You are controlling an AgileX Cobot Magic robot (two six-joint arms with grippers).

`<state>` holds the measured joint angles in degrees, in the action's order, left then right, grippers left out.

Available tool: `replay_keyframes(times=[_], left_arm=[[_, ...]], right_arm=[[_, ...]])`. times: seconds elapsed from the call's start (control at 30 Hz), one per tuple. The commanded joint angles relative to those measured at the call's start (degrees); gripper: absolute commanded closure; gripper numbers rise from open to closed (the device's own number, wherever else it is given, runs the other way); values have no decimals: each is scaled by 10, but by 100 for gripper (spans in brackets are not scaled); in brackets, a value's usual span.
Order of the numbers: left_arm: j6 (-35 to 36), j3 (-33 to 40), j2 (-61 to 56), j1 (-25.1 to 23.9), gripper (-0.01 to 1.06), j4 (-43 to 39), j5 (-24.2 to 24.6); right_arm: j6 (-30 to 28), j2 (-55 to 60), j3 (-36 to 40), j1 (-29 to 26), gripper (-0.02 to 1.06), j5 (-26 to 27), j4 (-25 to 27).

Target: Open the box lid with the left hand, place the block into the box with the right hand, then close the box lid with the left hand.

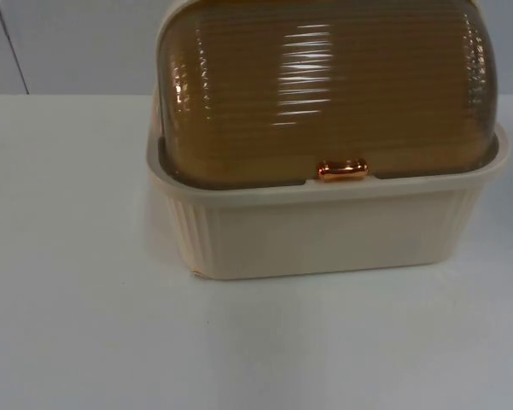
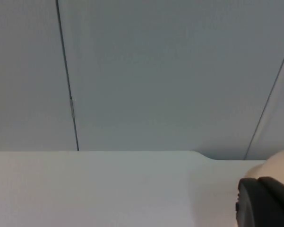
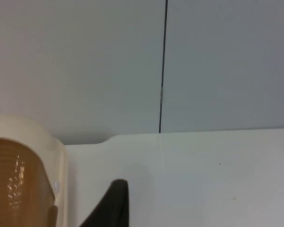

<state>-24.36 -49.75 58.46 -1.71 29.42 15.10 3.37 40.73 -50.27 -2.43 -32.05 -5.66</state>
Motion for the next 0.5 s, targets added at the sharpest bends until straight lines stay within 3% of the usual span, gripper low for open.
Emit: replay_keyframes(times=[0.0,0.03,0.07,0.1,0.13,0.17,0.47], left_arm=[[-20,0,-5,4,92,-19,-13],[-20,0,-5,4,92,-19,-13],[-28,0,-5,5,75,-25,-11],[-26,0,-5,5,53,-24,-9],[-18,0,-7,5,17,-24,-6],[-14,0,-8,5,2,-24,-6],[2,0,-51,5,3,39,3]], right_arm=[[3,-4,1,-2,0,4,0],[3,-4,1,-2,0,4,0],[3,-4,1,-2,0,4,0],[3,-4,1,-2,0,4,0],[3,-4,1,-2,0,4,0],[3,-4,1,-2,0,4,0],[24,-11,1,-2,0,-2,-6]])
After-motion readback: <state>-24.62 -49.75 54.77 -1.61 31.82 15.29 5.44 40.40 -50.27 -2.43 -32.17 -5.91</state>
